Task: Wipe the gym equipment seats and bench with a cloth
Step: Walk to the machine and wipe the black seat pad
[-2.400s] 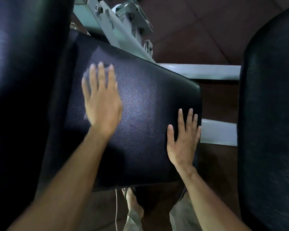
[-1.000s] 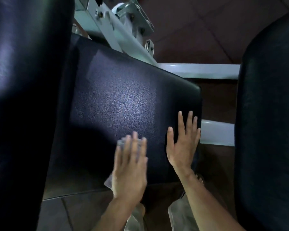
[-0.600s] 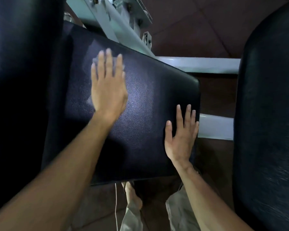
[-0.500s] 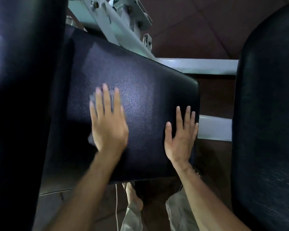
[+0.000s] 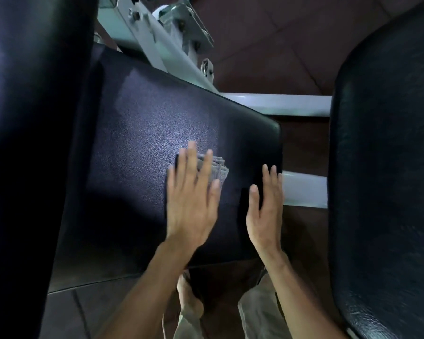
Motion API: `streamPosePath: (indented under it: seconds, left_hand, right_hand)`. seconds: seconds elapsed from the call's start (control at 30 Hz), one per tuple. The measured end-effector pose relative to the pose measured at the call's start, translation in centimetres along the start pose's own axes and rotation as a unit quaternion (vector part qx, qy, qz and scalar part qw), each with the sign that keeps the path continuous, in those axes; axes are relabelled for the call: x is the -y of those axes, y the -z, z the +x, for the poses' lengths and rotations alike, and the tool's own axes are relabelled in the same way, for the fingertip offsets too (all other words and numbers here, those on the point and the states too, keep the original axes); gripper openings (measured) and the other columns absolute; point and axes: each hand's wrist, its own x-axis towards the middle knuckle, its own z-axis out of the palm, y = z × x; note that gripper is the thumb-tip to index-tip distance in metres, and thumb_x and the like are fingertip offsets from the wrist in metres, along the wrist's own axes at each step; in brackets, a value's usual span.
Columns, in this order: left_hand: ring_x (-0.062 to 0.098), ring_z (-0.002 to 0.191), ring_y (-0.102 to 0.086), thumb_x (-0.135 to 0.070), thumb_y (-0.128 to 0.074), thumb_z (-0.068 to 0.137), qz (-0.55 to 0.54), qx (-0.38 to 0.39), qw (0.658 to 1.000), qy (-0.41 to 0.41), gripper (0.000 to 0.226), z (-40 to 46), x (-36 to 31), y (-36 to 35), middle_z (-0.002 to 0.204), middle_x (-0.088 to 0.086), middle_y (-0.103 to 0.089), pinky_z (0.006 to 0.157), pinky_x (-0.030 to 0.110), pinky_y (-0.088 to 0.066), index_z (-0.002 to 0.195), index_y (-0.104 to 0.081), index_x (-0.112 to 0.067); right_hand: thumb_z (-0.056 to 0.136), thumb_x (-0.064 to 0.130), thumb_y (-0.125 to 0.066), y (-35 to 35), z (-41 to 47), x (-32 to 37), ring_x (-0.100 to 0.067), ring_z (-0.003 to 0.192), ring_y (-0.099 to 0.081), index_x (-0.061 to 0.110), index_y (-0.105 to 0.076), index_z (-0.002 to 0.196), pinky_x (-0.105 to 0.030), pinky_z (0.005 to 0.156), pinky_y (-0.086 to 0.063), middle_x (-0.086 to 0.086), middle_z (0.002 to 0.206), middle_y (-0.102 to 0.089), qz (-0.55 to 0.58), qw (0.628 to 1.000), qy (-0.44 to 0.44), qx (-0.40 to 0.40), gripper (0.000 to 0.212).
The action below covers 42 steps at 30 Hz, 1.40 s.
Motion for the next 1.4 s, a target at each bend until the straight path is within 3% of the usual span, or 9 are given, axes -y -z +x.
streamPosePath:
  seconds: [0.3,0.53,0.7,0.83,0.93,1.07,1.17,1.27,1.4]
  left_hand:
    - [0.024,0.156,-0.001,-0.040,-0.021,0.104,0.152,-0.030,0.986,0.057,0.059,-1.0,6.6,1.4,0.168,0.008,-0.003,0.124,0.056,-0.004,0.159,-0.018,-0.020]
    - [0.026,0.156,0.000,-0.044,-0.024,0.105,0.153,-0.039,0.985,0.064,0.060,-1.0,6.2,1.3,0.168,0.009,-0.002,0.124,0.055,-0.003,0.159,-0.017,-0.020]
    - [0.028,0.156,-0.002,-0.045,-0.024,0.105,0.172,-0.039,0.982,0.073,0.060,-0.9,6.0,1.1,0.168,0.010,-0.002,0.124,0.056,-0.005,0.160,-0.016,-0.020]
    - [0.029,0.156,0.000,-0.044,-0.020,0.105,0.183,-0.039,0.980,0.069,0.060,-0.8,6.0,0.8,0.168,0.010,0.001,0.123,0.056,-0.002,0.160,-0.012,-0.021]
    - [0.027,0.156,0.003,-0.044,-0.018,0.105,0.175,-0.039,0.981,0.072,0.060,-0.8,5.9,0.8,0.168,0.008,0.004,0.123,0.055,0.000,0.160,-0.009,-0.022]
    - [0.027,0.156,0.002,-0.044,-0.019,0.106,0.167,-0.042,0.982,0.075,0.059,-0.8,5.8,0.9,0.169,0.008,0.003,0.123,0.055,-0.001,0.160,-0.009,-0.022]
    - [0.028,0.156,0.001,-0.043,-0.019,0.106,0.175,-0.045,0.981,0.073,0.059,-0.9,5.8,0.8,0.168,0.009,0.001,0.123,0.056,-0.003,0.160,-0.011,-0.022]
    - [0.028,0.156,0.000,-0.042,-0.020,0.106,0.174,-0.049,0.981,0.074,0.058,-0.8,5.7,0.7,0.168,0.009,0.000,0.123,0.055,-0.002,0.160,-0.012,-0.022]
    - [0.027,0.156,0.002,-0.043,-0.020,0.106,0.167,-0.046,0.982,0.077,0.059,-0.9,5.8,0.7,0.168,0.009,0.002,0.123,0.055,-0.001,0.160,-0.010,-0.022]
  right_hand:
    - [0.104,0.037,-0.025,-6.2,-2.9,8.2,-0.018,0.155,0.003,0.017,-0.017,0.157,-0.048,0.125,-0.006,-0.005,0.167,-0.004,-0.097,0.992,0.068,0.043,0.057]
    - [0.102,0.042,-0.023,-4.7,-6.2,3.4,-0.024,0.154,-0.007,0.013,-0.018,0.157,-0.049,0.123,-0.016,-0.008,0.166,-0.011,-0.239,0.965,0.093,0.062,0.062]
    - [0.105,0.032,-0.026,-1.3,-0.3,0.9,-0.029,0.154,0.003,0.008,-0.004,0.156,-0.052,0.124,-0.012,-0.013,0.166,0.002,-0.152,0.982,-0.110,0.002,0.061]
    - [0.100,0.052,-0.037,-3.6,10.4,5.6,-0.034,0.153,-0.001,0.007,-0.013,0.157,-0.052,0.124,-0.010,-0.016,0.165,-0.006,-0.105,0.977,-0.172,-0.067,0.076]
    - [0.099,0.054,-0.035,-5.5,9.5,7.6,-0.035,0.153,-0.003,0.009,-0.015,0.157,-0.051,0.124,-0.010,-0.017,0.165,-0.008,-0.155,0.987,-0.028,-0.029,0.076]
    - [0.104,0.040,-0.026,-3.6,-3.5,3.2,-0.029,0.154,-0.001,0.012,-0.013,0.158,-0.049,0.123,-0.018,-0.011,0.166,-0.005,-0.196,0.967,0.138,0.084,0.062]
    - [0.104,0.038,-0.022,-0.4,-10.3,-2.1,-0.025,0.155,-0.002,0.018,-0.002,0.158,-0.054,0.119,-0.025,-0.007,0.167,-0.003,-0.199,0.978,0.030,0.058,0.061]
    - [0.104,0.039,-0.019,0.5,-5.7,-3.4,-0.029,0.154,-0.003,0.015,-0.011,0.158,-0.057,0.121,-0.017,-0.009,0.166,-0.012,-0.119,0.981,-0.153,-0.022,0.060]
    - [0.105,0.038,-0.024,-2.0,5.6,1.3,-0.033,0.153,-0.006,0.010,-0.019,0.156,-0.049,0.125,-0.010,-0.014,0.165,-0.015,-0.103,0.983,-0.135,-0.065,0.059]
